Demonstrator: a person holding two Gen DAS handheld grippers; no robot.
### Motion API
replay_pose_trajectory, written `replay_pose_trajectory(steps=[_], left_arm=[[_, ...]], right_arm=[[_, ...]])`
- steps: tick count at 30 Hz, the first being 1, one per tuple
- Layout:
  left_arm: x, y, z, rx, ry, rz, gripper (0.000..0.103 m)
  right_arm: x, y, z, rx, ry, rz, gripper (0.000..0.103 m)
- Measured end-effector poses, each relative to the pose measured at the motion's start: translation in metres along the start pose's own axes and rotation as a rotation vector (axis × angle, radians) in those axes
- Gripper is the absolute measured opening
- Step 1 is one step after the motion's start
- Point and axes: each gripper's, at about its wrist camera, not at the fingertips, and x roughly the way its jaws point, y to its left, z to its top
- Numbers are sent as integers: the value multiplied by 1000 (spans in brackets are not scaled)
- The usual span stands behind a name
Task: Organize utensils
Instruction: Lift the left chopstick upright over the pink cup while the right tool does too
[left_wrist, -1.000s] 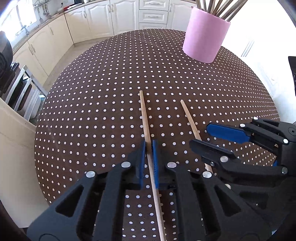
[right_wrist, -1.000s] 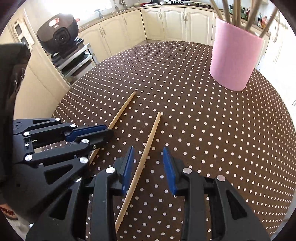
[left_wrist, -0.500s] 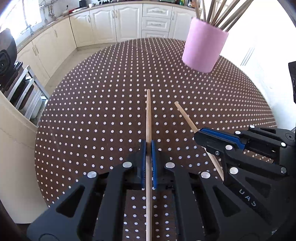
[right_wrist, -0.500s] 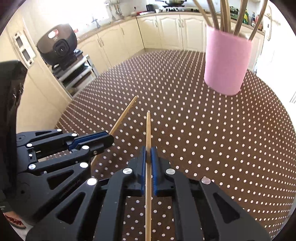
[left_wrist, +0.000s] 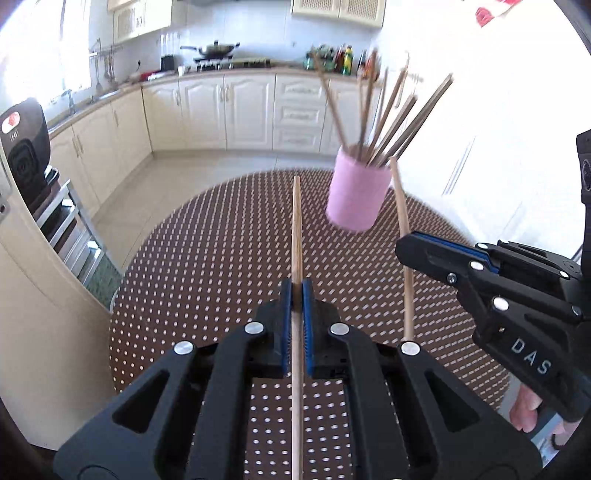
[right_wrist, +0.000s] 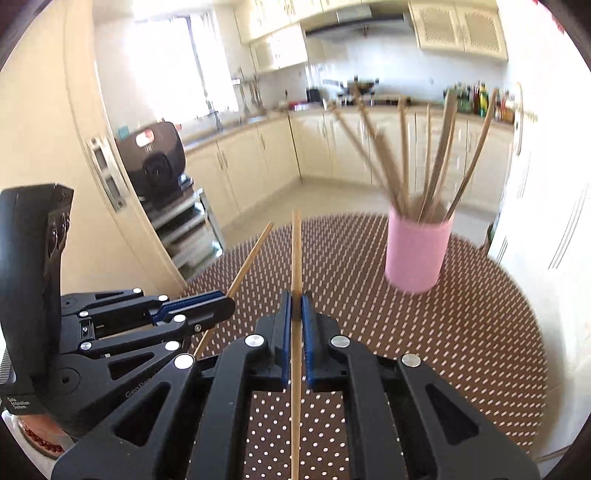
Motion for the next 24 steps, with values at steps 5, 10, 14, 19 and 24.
replay_pose_trajectory(steps=[5, 10, 14, 19, 24], left_arm=[[-23, -4, 5, -15, -71, -53, 6], [-29, -6, 7, -46, -94, -99, 6], [-29, -9, 5, -53, -119, -116, 6], [-24, -16, 12, -51, -157, -126, 6], [-21, -27, 26, -40, -215, -119, 6]], right_arm=[[-20, 3, 12, -36, -77, -20, 5], [-30, -2, 11, -36, -103, -21, 5], [-33, -9, 12, -34, -115, -20, 5], [-40, -18, 17, -29, -137, -35, 5], [-50, -33, 27, -28, -201, -81, 5]])
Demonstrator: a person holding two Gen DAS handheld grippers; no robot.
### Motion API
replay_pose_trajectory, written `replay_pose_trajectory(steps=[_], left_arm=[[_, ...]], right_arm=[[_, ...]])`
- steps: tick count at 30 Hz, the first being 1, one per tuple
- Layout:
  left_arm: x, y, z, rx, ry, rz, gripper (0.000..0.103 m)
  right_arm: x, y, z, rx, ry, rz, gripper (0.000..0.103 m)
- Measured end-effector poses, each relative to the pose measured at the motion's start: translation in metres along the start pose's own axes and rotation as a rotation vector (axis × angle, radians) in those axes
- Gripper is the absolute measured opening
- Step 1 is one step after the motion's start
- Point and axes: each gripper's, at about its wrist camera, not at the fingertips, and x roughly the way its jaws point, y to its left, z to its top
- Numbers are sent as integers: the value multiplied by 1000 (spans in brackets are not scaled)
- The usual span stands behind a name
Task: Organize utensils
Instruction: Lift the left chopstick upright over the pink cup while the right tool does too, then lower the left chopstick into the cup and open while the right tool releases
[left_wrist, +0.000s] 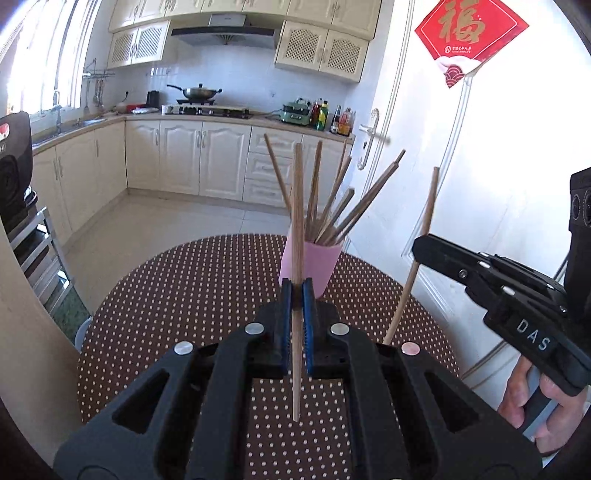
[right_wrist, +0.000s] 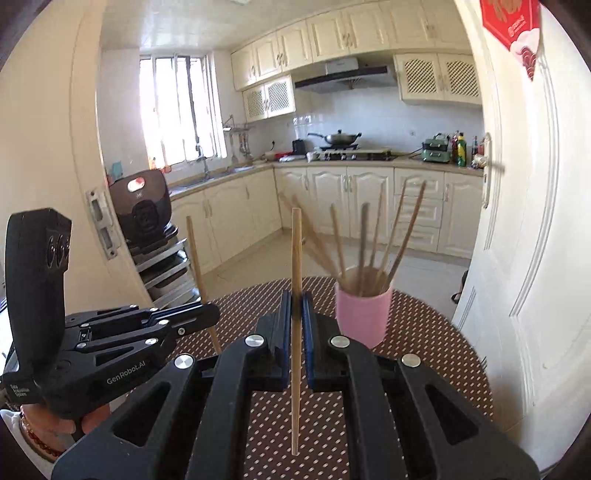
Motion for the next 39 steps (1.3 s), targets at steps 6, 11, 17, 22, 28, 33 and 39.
replay_pose_trajectory(steps=[6, 11, 17, 22, 28, 33, 39], left_arm=[[7, -14, 30, -2, -83, -12, 6], [10, -27, 59, 20, -175, 10, 6], [21, -9, 92, 5, -241, 104, 6], [36, 23, 112, -35, -279, 149, 6], [58, 43, 133, -127, -323, 87, 6], [79, 40, 140, -147, -356, 49, 6], [100, 38, 135, -154, -344, 2, 6]], right_arm=[[-9, -21, 21, 2, -105, -60, 4], [-11, -41, 37, 20, -192, -97, 4], [3, -59, 55, 35, -288, -129, 5], [20, -64, 62, 35, -344, -151, 5], [44, -63, 64, 14, -384, -169, 5], [63, -64, 62, 4, -382, -155, 5], [80, -68, 53, -8, -344, -136, 5]])
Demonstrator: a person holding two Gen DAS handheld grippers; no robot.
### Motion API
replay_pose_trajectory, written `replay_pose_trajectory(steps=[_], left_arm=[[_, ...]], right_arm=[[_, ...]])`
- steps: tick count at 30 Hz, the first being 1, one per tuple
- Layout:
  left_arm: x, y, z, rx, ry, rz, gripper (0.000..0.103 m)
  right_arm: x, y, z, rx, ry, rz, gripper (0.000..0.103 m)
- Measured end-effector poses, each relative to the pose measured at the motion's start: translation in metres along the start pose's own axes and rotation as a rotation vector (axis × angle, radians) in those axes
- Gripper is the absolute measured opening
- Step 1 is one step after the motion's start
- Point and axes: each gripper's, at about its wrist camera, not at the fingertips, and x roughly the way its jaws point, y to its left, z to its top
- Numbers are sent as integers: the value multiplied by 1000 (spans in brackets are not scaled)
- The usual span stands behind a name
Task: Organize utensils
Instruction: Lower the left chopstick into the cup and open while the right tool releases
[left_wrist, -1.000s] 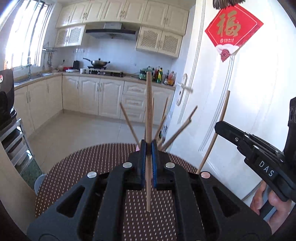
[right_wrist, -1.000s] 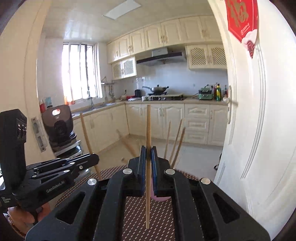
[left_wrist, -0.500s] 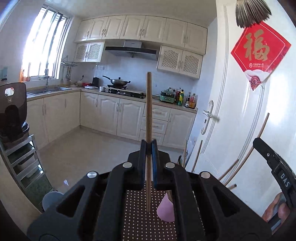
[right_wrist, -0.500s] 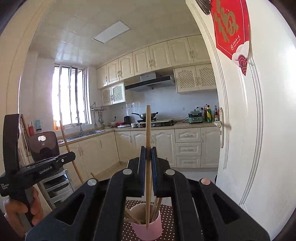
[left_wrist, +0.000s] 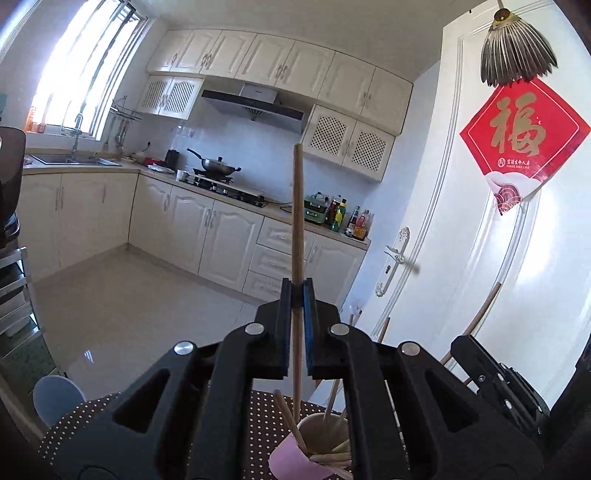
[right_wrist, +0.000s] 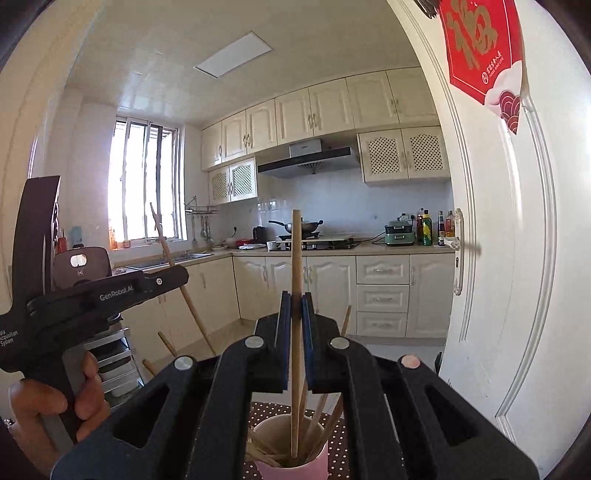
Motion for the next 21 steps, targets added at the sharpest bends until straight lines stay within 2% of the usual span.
replay_pose_trajectory(steps=[8, 14, 16, 21], left_arm=[[16, -3, -18, 9, 55, -37, 6], [16, -6, -21, 26, 64, -29, 6], [14, -5, -21, 11, 67, -48, 6], [20, -9, -28, 41, 105, -22, 7]], right_arm=[[8, -5, -19, 5, 66, 24, 5], [12, -7, -23, 9, 103, 24, 5], [12, -7, -25, 9, 110, 25, 5], [12, -5, -25, 14, 123, 24, 5]])
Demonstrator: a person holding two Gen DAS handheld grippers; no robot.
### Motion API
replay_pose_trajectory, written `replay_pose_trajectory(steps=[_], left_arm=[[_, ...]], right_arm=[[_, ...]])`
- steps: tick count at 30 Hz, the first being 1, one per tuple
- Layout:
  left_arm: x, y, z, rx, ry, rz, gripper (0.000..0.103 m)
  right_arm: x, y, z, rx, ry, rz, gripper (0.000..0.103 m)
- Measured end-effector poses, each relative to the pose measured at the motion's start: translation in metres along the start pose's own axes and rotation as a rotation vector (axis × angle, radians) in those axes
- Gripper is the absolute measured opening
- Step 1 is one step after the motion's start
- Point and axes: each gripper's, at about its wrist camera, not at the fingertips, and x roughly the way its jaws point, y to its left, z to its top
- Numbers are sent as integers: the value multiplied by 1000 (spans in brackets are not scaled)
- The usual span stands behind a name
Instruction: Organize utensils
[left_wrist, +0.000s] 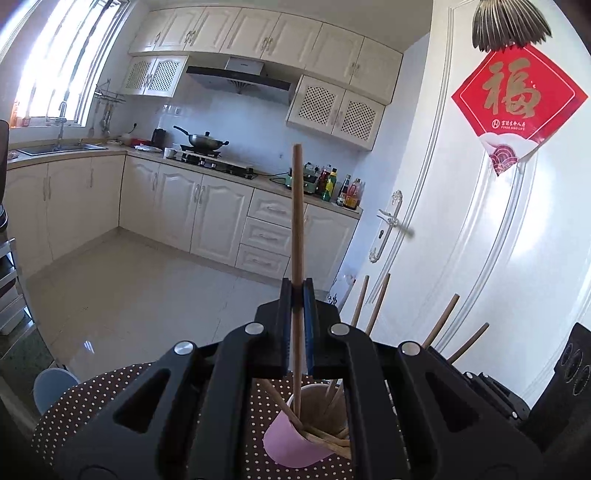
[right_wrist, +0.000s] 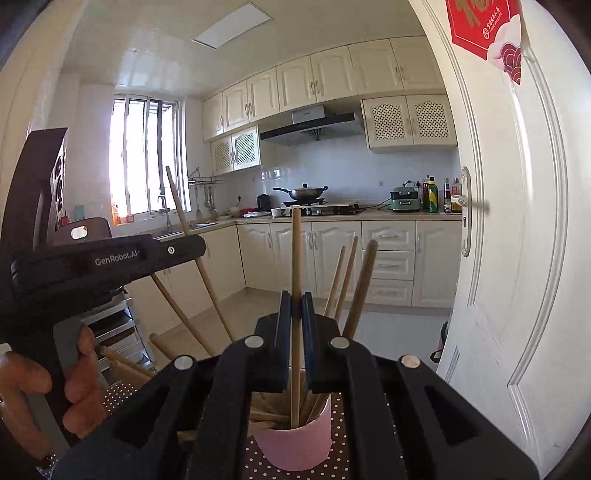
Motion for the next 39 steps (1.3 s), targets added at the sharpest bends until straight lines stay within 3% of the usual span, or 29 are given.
replay_pose_trajectory(steps=[12, 19, 30, 37, 38, 39], left_arm=[[6, -8, -5, 51, 88, 28, 7], [-7, -16, -5, 90, 91, 51, 7], [-51, -28, -7, 168, 82, 114, 7], [-91, -34, -25, 232, 108, 148, 7], [-99, -34, -29, 237, 101, 154, 13], [-107, -33, -32, 237, 97, 155, 26]], right_arm=[[-4, 0, -4, 26, 29, -1, 6], [-12, 3, 1, 36, 35, 3, 6], [-43, 6, 19, 22, 6, -14, 8], [-77, 14, 17, -13, 9, -2, 19], [-83, 16, 15, -24, 9, -1, 20], [-86, 18, 12, -28, 16, 2, 20]])
